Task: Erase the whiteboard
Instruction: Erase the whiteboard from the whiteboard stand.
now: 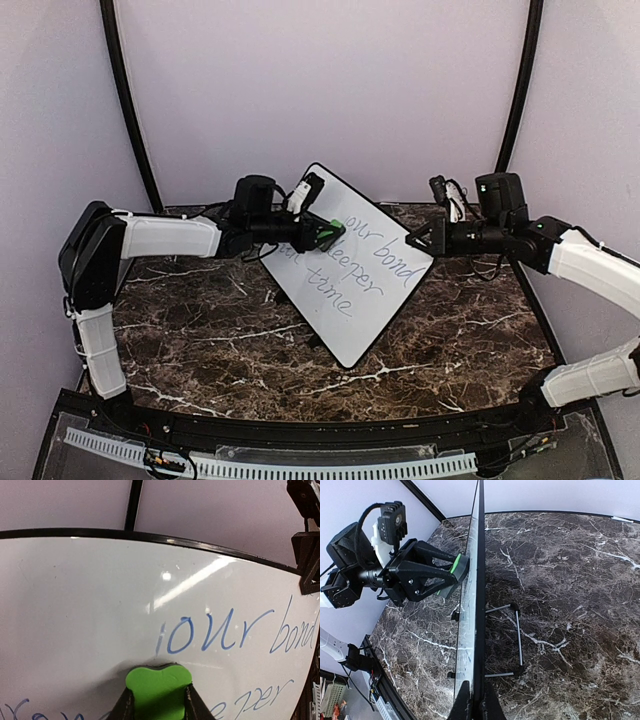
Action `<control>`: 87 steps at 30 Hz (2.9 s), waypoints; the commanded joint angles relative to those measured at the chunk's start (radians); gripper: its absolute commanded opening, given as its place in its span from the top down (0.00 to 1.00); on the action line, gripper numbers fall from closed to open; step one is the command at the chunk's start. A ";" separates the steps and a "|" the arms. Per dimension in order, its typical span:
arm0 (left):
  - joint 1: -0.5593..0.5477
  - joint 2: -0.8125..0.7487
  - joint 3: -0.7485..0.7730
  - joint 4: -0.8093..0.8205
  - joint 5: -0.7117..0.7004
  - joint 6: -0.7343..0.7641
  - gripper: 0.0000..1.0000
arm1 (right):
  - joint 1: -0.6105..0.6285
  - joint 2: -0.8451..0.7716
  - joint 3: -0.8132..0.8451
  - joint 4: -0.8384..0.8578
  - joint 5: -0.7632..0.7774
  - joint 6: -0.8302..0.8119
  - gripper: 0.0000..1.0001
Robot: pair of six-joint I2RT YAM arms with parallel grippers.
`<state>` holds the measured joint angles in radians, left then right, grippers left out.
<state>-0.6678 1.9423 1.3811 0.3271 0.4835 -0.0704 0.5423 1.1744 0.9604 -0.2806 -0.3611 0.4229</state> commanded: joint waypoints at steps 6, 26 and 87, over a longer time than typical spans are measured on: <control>-0.019 0.002 -0.082 -0.097 -0.059 0.022 0.91 | 0.088 0.043 0.010 0.001 -0.174 -0.179 1.00; -0.019 0.076 0.068 -0.193 0.037 0.016 0.91 | 0.090 0.033 -0.009 -0.002 -0.160 -0.184 1.00; -0.058 0.087 0.085 -0.280 -0.029 -0.003 0.91 | 0.099 0.044 -0.018 0.016 -0.160 -0.174 1.00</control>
<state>-0.6842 2.0182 1.5875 0.1688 0.4973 -0.0887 0.5461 1.1866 0.9642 -0.2848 -0.3374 0.4290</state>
